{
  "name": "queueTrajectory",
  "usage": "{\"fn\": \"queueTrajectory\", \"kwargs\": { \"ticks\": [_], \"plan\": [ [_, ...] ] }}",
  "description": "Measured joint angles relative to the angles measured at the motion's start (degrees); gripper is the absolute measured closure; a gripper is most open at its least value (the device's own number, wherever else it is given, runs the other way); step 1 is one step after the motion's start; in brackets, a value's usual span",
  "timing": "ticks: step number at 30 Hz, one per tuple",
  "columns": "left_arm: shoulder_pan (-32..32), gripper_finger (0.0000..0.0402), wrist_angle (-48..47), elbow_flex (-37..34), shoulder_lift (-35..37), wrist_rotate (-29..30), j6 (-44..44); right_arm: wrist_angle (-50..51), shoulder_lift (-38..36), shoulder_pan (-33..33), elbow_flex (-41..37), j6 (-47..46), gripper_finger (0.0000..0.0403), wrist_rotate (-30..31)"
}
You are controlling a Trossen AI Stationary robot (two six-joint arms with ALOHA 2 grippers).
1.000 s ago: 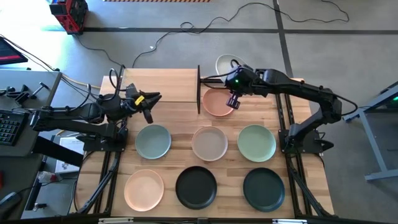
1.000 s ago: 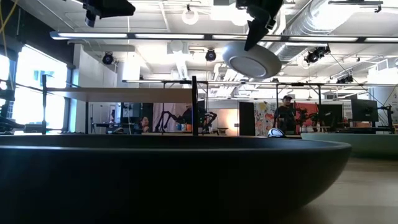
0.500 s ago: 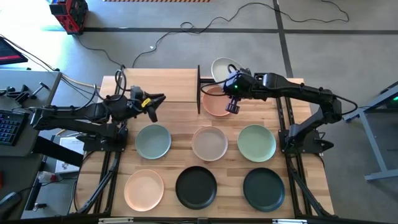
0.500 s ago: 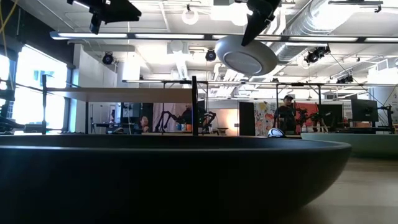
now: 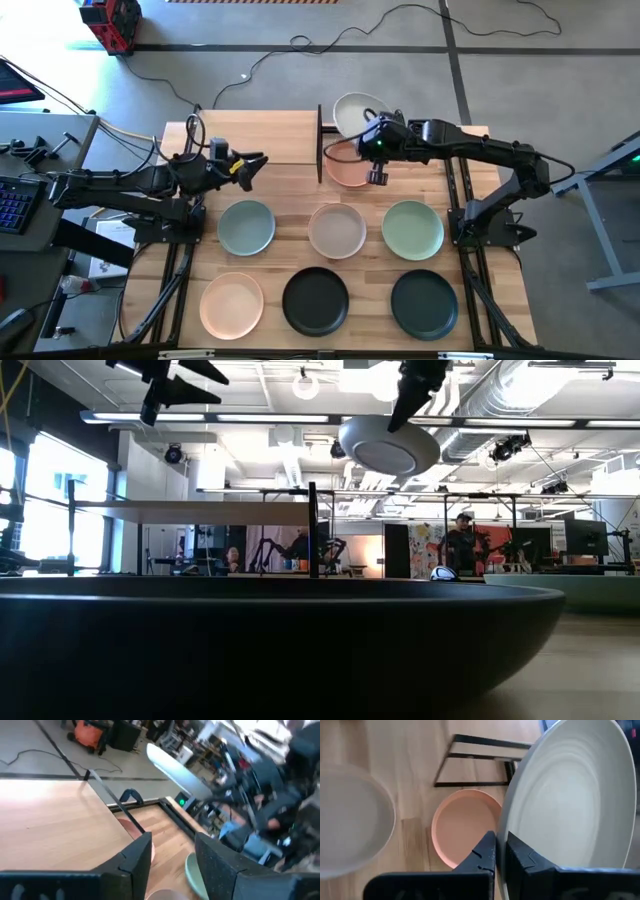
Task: Place and stack plates onto a shelf
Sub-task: Put the white plate on the shelf
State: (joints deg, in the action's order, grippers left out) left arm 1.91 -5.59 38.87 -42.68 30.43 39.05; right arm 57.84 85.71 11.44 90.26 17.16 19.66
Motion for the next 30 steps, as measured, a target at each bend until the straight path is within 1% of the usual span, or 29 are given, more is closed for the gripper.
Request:
{"fn": "queueTrajectory", "kwargs": {
  "ticks": [6, 8, 11, 15, 23, 30],
  "plan": [
    [0.0, 0.0265, 4.97, 0.0, -0.63, 5.44, 11.7, -1.23, 0.0, -3.92, 0.0, 10.28, 0.0403, -0.05],
    [0.0, 0.0271, 6.04, 0.04, -0.55, 6.93, 14.08, -2.45, 0.0, -5.31, 0.0, 12.94, 0.0403, -0.09],
    [0.0, 0.0277, 5.75, 0.04, -0.61, 7.3, 15.45, -4.56, 0.0, -7.32, 0.0, 16.21, 0.0403, -0.11],
    [0.0, 0.0282, 5.78, 0.04, -0.64, 4.54, 17.44, -6.47, 0.0, -9.89, 0.0, 18.8, 0.0403, -0.13],
    [0.0, 0.0282, 5.47, 0.04, -2.32, -1.51, 19.63, -6.69, 0.8, -15.09, 0.07, 18.86, 0.0403, -0.62],
    [0.0, 0.0282, 5.06, 0.0, -4.77, -8.21, 21.94, -5.61, 3.49, -20.71, 0.07, 14.85, 0.0403, -0.66]
  ]
}}
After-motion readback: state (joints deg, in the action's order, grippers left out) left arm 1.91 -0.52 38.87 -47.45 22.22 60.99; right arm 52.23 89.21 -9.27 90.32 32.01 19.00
